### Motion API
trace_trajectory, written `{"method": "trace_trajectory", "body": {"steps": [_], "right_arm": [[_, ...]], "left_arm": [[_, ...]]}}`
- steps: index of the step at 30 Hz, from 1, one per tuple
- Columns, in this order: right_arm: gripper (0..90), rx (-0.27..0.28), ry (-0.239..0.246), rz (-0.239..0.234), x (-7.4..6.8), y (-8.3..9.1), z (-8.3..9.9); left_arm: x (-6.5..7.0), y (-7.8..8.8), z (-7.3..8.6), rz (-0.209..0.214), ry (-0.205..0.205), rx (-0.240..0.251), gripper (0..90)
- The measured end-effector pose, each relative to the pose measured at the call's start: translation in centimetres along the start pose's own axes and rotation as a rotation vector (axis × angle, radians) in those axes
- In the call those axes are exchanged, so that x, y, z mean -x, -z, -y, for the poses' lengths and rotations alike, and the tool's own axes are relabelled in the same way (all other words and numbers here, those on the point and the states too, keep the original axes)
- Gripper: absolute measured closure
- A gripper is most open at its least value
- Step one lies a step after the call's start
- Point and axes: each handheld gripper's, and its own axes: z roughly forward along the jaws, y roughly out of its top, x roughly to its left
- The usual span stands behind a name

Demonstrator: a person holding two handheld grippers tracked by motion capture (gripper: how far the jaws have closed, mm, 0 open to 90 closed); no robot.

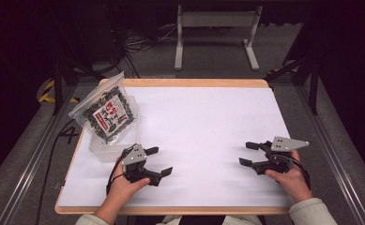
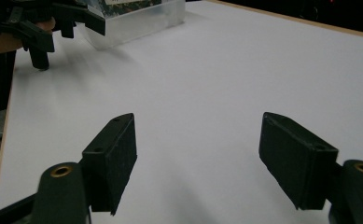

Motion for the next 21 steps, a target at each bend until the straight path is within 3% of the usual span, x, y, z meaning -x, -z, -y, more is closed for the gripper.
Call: {"method": "trace_trajectory", "body": {"steps": [8, 21], "right_arm": [[29.4, -0.061, -0.012, -0.017, -0.4, -1.3, 1.1], [29.3, -0.043, -0.032, -0.020, -0.5, -1.2, 1.2]], "left_arm": [[0.0, 0.1, 0.0, -0.012, -0.002, 0.004, 7.4], [0.0, 0.1, 0.0, -0.013, -0.001, 0.003, 7.0]]}}
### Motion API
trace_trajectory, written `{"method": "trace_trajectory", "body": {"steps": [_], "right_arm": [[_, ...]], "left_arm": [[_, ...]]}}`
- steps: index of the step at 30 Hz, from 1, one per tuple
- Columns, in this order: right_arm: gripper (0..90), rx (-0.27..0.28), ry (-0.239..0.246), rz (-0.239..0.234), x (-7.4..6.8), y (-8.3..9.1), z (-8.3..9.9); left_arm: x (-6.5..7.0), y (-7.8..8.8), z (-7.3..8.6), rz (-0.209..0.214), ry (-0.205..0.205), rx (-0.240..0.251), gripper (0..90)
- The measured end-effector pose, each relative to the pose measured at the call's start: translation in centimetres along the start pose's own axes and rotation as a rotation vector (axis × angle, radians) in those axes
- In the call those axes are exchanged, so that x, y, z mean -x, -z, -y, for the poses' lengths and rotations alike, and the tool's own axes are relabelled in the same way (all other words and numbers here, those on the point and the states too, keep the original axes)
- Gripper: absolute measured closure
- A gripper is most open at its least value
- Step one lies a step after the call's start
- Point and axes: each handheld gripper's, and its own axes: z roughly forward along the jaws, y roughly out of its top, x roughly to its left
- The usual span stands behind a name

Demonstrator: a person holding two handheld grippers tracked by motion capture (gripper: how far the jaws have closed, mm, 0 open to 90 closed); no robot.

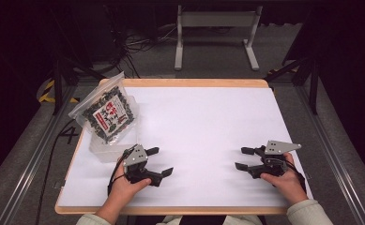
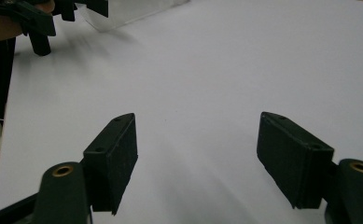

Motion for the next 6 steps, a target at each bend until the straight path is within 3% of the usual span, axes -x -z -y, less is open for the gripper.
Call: {"method": "trace_trajectory", "body": {"steps": [6], "right_arm": [[29.3, 0.006, -0.001, 0.008, 0.08, 0.04, 0.00]], "left_arm": [[0.13, 0.13, 0.01, 0.001, 0.005, 0.008, 8.5]]}}
